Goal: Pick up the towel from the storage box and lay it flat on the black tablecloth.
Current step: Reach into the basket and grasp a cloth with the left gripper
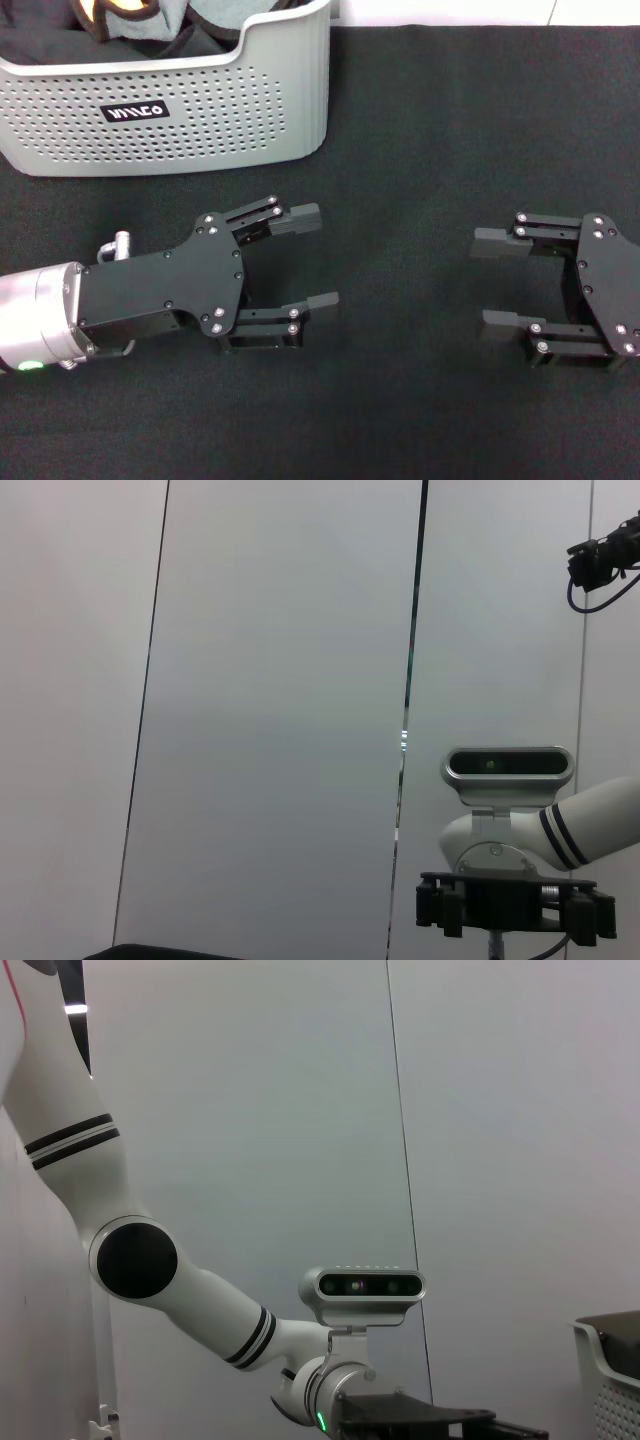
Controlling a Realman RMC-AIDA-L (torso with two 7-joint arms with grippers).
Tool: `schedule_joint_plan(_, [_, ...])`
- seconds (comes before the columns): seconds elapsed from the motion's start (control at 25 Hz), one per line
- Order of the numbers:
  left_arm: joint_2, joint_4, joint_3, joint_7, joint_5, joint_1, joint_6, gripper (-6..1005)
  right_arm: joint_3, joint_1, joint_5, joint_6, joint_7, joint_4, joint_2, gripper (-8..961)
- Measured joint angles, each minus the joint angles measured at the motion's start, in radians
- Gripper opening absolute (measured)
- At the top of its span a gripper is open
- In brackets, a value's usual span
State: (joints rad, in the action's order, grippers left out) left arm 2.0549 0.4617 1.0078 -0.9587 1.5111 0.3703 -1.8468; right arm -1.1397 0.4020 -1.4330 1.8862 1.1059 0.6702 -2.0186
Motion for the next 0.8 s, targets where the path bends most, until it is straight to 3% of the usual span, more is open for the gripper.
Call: schedule_joint_plan(0.8, [0.001,-0.005,0.0,0.0,0.001,0.0,0.0,850,0.0,0.0,-0.001,0.001,0.0,-0.001,0.0,633])
